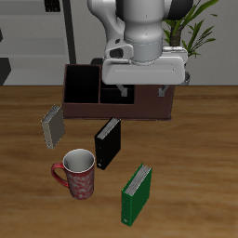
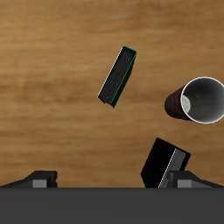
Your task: Place the green book into the back desk caddy's front compartment
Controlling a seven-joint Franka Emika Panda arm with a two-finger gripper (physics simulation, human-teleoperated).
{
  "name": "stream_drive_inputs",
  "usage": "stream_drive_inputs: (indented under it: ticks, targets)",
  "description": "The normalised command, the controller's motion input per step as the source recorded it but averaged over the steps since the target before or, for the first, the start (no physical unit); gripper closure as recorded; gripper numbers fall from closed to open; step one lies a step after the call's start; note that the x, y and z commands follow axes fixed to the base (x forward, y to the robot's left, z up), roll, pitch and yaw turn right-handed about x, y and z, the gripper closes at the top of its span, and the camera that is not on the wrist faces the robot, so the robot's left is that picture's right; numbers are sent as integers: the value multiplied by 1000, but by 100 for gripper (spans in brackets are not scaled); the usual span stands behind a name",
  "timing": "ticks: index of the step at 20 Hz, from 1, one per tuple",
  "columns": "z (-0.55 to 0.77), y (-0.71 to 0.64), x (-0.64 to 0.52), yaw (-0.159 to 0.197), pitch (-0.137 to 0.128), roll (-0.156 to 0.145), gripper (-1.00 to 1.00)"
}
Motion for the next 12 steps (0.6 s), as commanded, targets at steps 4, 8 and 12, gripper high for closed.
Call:
stream_drive_inputs:
  ticks: [4, 8, 12]
  targets:
    - [-67, 125, 379, 67, -28, 80, -100]
    - [-60, -47, 266, -27, 0, 20, -100]
    - [-99, -38, 301, -44, -22, -43, -100]
